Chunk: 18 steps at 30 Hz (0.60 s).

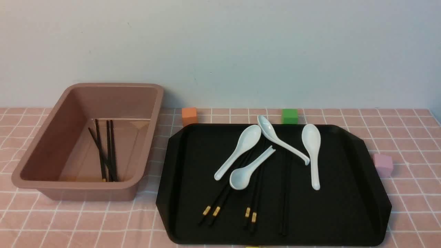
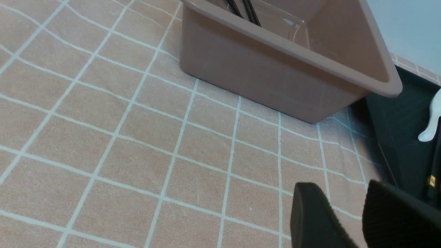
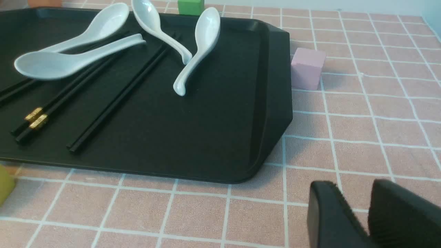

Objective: On pink tablecloth take chopsticks from black tray and put them in box.
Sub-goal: 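Reach over to the black tray and grasp a pair of chopsticks with the left gripper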

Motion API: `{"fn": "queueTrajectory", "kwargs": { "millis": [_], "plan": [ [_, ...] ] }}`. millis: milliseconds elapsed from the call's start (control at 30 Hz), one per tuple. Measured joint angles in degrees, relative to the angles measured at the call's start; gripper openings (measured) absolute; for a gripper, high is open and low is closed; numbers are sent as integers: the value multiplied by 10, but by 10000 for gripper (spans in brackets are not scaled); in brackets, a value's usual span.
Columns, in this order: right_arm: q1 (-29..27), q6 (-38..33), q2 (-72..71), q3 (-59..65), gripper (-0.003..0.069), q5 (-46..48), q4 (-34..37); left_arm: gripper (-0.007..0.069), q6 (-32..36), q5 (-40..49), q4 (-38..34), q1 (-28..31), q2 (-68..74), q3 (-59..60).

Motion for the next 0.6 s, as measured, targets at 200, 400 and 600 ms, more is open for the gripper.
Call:
{"fn": "queueTrajectory", "kwargs": {
  "millis": [200, 400, 600],
  "plan": [
    [0, 0, 0, 0, 213, 0, 0, 239, 0, 0, 0, 0, 0, 0],
    [0, 0, 0, 0, 221, 0, 0, 239, 0, 0, -19, 0, 0, 0],
    [0, 0, 0, 0, 230, 0, -2, 239, 0, -14, -114, 0, 0, 0]
  ]
}}
